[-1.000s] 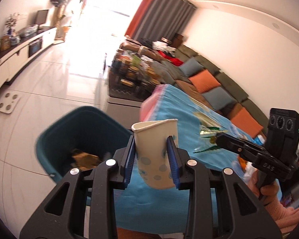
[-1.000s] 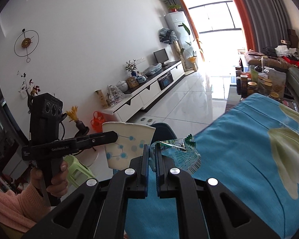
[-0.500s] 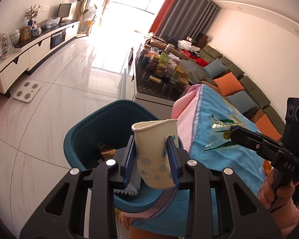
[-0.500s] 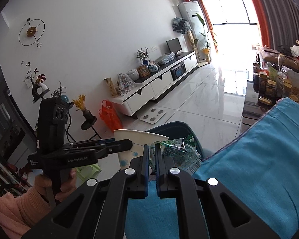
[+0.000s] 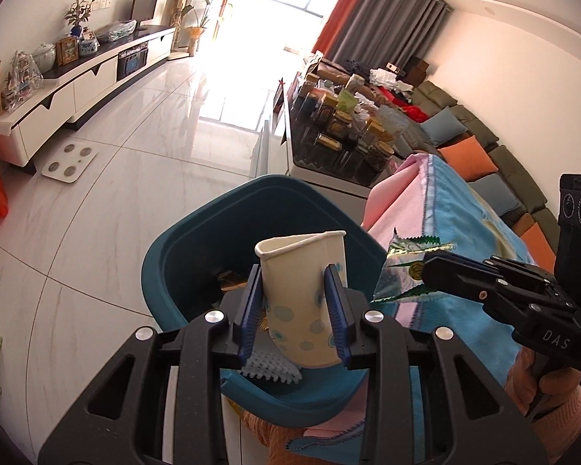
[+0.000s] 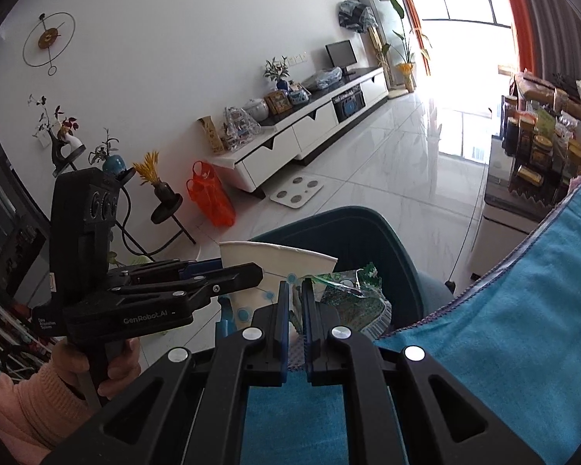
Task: Collect trash
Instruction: 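Carry the cup to the bin with the left gripper while the right gripper carries a plastic wrapper, then open both grippers over the bin and move back toward the table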
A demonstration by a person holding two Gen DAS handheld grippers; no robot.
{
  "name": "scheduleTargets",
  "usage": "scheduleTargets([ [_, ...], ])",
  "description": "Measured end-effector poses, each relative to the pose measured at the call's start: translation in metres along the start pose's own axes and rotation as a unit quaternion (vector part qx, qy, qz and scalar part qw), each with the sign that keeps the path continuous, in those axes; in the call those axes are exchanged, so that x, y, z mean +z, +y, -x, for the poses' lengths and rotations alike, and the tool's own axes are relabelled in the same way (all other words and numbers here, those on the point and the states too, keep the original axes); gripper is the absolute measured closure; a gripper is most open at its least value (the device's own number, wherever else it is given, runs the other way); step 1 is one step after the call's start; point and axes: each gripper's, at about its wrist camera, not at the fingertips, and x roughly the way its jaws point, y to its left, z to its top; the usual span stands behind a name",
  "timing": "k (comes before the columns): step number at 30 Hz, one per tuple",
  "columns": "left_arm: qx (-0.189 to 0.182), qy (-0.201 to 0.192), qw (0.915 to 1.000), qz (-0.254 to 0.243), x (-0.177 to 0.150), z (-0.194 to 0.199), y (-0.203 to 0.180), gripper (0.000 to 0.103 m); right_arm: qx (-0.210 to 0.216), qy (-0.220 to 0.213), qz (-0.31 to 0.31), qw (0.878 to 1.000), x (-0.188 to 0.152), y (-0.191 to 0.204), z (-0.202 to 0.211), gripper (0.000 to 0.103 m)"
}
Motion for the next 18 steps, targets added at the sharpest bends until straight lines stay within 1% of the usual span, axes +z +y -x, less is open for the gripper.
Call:
scheduleTargets([
  [6,0.007,0.009,0.9999,0.004,0.000,-0.018,0.001,0.070,-0.004,0.035,0.001,0.999,0.004,0.001,-0.017,0.092],
  [7,0.009,0.012,0.9999,0.005,0.000,-0.022,0.001,0.070,-0.006,0.042,0.001,0.999,0.004,0.001,-0.020,0.090],
  [8,0.011,0.014,0.9998,0.005,0.000,-0.025,0.001,0.070,-0.006,0.046,0.000,0.999,0.004,0.002,-0.022,0.085],
  [9,0.013,0.018,0.9997,0.007,0.000,-0.028,0.002,0.072,-0.009,0.050,-0.003,0.999,0.004,0.002,-0.024,0.082],
  [12,0.018,0.021,0.9996,0.010,0.000,-0.038,0.002,0.071,-0.010,0.052,-0.011,0.999,0.003,-0.001,-0.025,0.080],
  [15,0.019,0.025,0.9994,0.015,-0.002,-0.045,0.003,0.066,-0.011,0.047,-0.021,0.999,0.002,-0.005,-0.022,0.077],
  [18,0.019,0.027,0.9993,0.019,-0.003,-0.048,0.003,0.066,-0.013,0.040,-0.027,0.999,0.000,-0.009,-0.017,0.076],
])
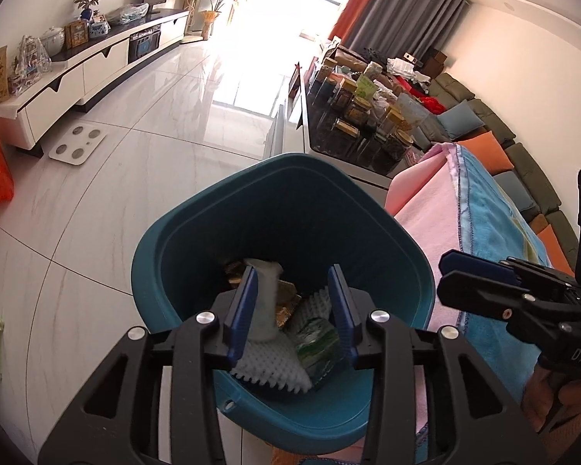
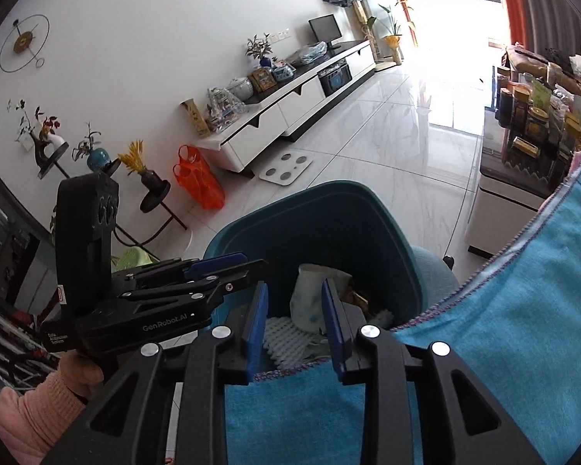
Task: Collect trash
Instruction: 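Open both grippers over the bin and move back toward the table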
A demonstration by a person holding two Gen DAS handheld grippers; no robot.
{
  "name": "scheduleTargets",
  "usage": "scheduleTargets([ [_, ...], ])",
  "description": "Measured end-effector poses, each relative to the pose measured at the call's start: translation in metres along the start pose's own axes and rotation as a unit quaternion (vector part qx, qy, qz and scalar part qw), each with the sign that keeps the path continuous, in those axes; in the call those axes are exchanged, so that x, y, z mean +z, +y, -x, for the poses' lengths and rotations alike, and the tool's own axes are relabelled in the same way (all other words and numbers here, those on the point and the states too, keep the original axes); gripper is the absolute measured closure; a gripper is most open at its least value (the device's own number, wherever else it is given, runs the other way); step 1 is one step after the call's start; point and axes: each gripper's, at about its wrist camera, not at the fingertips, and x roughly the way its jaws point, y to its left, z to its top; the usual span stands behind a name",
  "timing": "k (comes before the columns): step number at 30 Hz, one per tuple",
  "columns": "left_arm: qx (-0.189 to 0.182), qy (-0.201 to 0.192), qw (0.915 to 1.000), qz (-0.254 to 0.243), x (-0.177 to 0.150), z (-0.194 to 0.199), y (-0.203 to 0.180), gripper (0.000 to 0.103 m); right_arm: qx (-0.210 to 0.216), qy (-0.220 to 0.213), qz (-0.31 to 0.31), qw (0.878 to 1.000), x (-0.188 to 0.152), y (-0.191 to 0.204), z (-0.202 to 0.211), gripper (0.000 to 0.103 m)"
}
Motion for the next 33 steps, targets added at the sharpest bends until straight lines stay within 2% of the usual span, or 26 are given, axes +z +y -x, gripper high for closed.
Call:
scheduleTargets([
  [7,-0.018,-0.025,0.9994,-0.017,-0.002,0.016,-0.015,0.055,-0.005,-0.028,-0.006,1.000,-0.011,-0.007,0.026,0.075],
  [10,-0.032,-0.038,0.9981,-0.037,-0.004,0.027,-0.031,0.050,-0.009,-0.050,-0.005,0.999,-0.021,-0.009,0.050,0.069],
  [17,-0.103,-0.055,0.9879,-0.102,-0.021,0.047,-0.097,0.041,-0.044,-0.106,-0.023,0.993,-0.056,-0.031,0.116,0.066],
  [20,-0.140,-0.042,0.9796,-0.138,-0.036,0.045,-0.134,0.040,-0.065,-0.128,-0.045,0.989,-0.078,-0.044,0.145,0.066],
  [25,-0.202,-0.013,0.9592,-0.198,-0.065,0.039,-0.201,0.040,-0.114,-0.164,-0.097,0.975,-0.124,-0.073,0.200,0.066],
  [33,-0.290,0.044,0.9159,-0.274,-0.116,0.027,-0.299,0.038,-0.199,-0.206,-0.183,0.940,-0.200,-0.109,0.271,0.066],
])
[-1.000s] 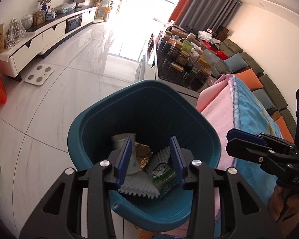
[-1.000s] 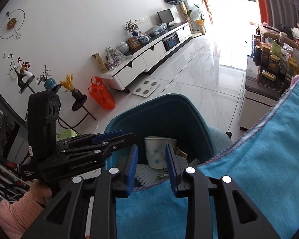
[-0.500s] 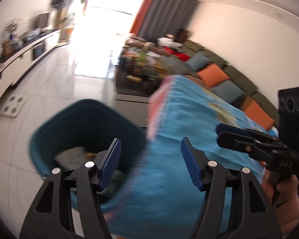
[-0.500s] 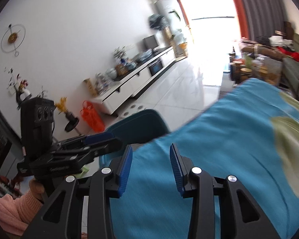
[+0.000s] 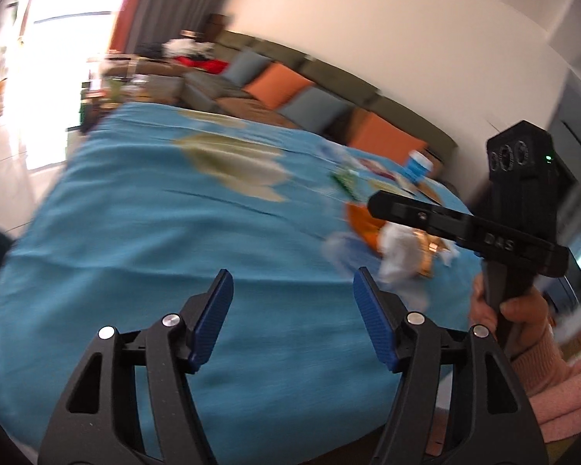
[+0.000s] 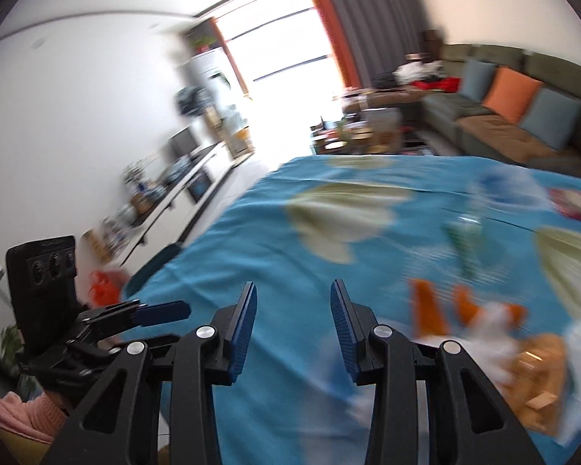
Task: Collect trash
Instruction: 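Open both grippers over the bin and move back toward the table, then grasp the white tissue with the left gripper while the right gripper grasps an orange peel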
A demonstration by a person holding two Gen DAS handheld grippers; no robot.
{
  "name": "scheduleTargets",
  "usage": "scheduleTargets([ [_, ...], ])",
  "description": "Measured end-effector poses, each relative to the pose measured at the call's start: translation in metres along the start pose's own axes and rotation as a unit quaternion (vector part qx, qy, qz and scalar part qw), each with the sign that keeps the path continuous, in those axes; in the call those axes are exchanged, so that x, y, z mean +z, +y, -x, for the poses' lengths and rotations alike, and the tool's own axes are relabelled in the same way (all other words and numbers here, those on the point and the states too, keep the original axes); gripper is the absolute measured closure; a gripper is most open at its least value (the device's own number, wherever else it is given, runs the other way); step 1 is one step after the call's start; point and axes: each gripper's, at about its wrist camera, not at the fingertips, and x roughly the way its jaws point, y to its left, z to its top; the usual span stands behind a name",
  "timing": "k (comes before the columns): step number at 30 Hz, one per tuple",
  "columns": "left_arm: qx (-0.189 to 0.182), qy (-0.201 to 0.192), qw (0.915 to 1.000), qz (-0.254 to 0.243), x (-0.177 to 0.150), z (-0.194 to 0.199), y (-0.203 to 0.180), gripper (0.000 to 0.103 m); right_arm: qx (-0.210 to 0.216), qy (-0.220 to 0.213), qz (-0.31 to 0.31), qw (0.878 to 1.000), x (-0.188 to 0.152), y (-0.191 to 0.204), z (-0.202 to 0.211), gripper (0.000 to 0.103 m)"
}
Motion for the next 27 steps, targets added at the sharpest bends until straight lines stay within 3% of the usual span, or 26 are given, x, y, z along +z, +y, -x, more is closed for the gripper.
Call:
scheduleTargets([
  [8,-0.049,0.059,0.9963,-0.039,0.012,-0.079,-0.065,0.034,-0.050,-0.032,-0.050,0.997,-0.014,-0.059,0.035,0.066],
  [15,-0.064,0.094,0.9923,-0.049,0.025,-0.126,-0.097,0.036,-0.051,-0.040,-0.070,0.995,-0.019,-0.082,0.044,0.066],
  [20,-0.075,0.118,0.9896,-0.035,0.026,-0.138,-0.091,0.054,-0.050,-0.039,-0.076,0.995,-0.023,-0.089,0.044,0.066],
  [22,-0.083,0.130,0.9875,-0.033,0.024,-0.143,-0.091,0.081,-0.049,-0.038,-0.078,0.995,-0.024,-0.092,0.043,0.066],
  [24,-0.086,0.133,0.9869,-0.033,0.021,-0.142,-0.090,0.091,-0.049,-0.037,-0.079,0.995,-0.024,-0.094,0.041,0.066],
  [27,-0.087,0.124,0.9880,-0.029,0.020,-0.136,-0.086,0.094,-0.048,-0.038,-0.080,0.995,-0.025,-0.093,0.040,0.066],
])
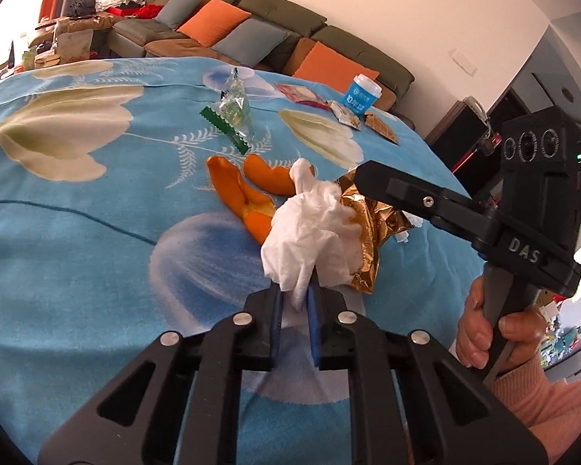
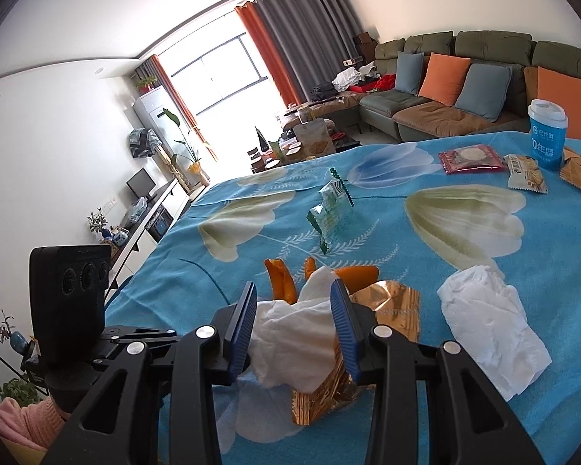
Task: Collect trash
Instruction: 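Grasp the white tissue with the left gripper while the right gripper grasps an orange peel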
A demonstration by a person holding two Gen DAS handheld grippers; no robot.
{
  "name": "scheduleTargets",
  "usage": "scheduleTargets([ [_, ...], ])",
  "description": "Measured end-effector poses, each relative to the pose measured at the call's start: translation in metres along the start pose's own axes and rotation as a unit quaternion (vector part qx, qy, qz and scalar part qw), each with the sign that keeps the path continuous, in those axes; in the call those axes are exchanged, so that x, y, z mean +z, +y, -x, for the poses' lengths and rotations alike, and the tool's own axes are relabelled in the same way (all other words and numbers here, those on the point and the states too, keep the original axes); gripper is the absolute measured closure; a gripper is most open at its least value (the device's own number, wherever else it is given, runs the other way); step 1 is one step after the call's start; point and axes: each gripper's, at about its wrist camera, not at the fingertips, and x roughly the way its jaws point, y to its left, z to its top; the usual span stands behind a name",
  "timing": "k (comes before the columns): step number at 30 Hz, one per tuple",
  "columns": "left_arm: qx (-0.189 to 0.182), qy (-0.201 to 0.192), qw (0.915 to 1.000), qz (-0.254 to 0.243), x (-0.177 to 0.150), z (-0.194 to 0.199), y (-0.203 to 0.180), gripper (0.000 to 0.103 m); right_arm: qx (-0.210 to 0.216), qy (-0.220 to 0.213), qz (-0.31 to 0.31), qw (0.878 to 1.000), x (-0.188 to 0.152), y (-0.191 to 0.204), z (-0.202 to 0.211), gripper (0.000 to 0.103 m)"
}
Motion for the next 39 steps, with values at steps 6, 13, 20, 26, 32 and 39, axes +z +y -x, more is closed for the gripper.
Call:
scheduleTargets([
  [6,-0.005,-0.030,0.9995,0.003,-0.005,0.030,0.005,0.095,0.002,-0.001,0.000,1.000,0.000,0.000,0.000,0.066],
  [13,0.009,-0.058,0.9981,0.020,-0.017,0.071,0.021,0.095,0.008,0.007,0.002,1.000,-0.001,0.005,-0.010,0.066],
  [20,0.039,-0.083,0.9949,0.044,-0.034,0.106,0.041,0.095,0.006,0.034,0.012,0.999,-0.003,0.012,-0.031,0.066],
  [26,0.056,-0.088,0.9930,0.055,-0.046,0.122,0.052,0.095,-0.008,0.052,0.030,0.998,-0.004,0.020,-0.044,0.066],
  [32,0.066,-0.094,0.9914,0.063,-0.052,0.129,0.057,0.095,-0.037,0.070,0.060,0.995,-0.009,0.034,-0.052,0.066],
  [39,0.070,-0.096,0.9901,0.075,-0.056,0.133,0.063,0.095,-0.066,0.086,0.075,0.991,-0.015,0.038,-0.059,0.067],
])
